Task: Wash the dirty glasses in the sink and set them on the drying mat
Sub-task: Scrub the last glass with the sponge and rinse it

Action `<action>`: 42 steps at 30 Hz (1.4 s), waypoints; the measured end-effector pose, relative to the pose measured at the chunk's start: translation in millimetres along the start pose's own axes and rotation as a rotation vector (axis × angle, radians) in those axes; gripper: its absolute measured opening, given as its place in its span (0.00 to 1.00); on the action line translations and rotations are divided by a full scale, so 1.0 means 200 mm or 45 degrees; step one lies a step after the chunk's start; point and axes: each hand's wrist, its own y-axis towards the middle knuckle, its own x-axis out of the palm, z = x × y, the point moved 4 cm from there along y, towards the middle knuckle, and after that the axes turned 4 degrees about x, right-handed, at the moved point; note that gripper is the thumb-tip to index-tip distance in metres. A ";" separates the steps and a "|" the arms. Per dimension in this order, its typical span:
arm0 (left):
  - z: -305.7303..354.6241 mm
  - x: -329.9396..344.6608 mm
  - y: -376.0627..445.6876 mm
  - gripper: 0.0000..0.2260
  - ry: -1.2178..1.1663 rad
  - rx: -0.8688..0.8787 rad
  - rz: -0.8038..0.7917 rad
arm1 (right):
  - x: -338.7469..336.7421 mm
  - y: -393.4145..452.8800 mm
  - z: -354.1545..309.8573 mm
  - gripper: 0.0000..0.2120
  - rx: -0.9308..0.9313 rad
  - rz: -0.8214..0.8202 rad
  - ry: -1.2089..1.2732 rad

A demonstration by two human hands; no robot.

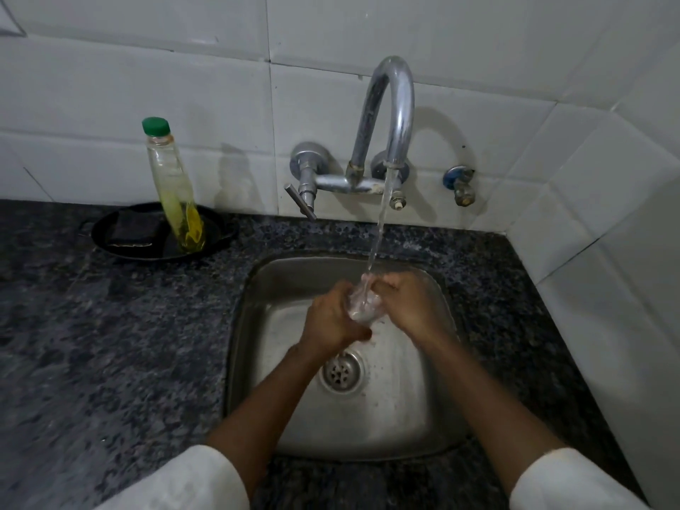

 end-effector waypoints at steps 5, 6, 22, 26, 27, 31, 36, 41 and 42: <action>0.15 -0.07 -0.03 0.28 0.580 0.519 0.188 | 0.21 0.01 0.26 0.18 0.870 -0.115 1.112; 0.16 -0.08 -0.03 0.27 0.548 0.540 0.198 | 0.25 0.01 0.29 0.18 0.937 -0.151 1.237; -0.02 -0.45 0.03 0.27 0.345 0.267 0.240 | 0.25 -0.05 -0.02 0.08 0.325 0.044 0.852; -0.05 -0.61 0.02 0.30 0.421 0.207 0.255 | 0.23 -0.02 -0.34 0.07 0.092 0.014 0.687; -0.04 -0.64 0.01 0.30 0.423 0.206 0.262 | 0.22 0.02 -0.41 0.07 0.014 0.090 0.452; -0.04 -0.75 0.01 0.29 0.433 0.234 0.239 | 0.21 0.13 -0.68 0.20 -0.256 0.388 -0.552; -0.05 -0.86 0.00 0.27 0.415 0.294 0.234 | 0.28 0.23 -0.77 0.25 -0.189 0.403 -0.518; -0.07 -0.90 -0.01 0.29 0.396 0.312 0.191 | 0.33 0.26 -0.66 0.28 0.025 0.203 0.152; -0.06 -0.91 -0.02 0.29 0.377 0.315 0.183 | 0.33 0.21 -0.64 0.24 0.037 0.133 0.218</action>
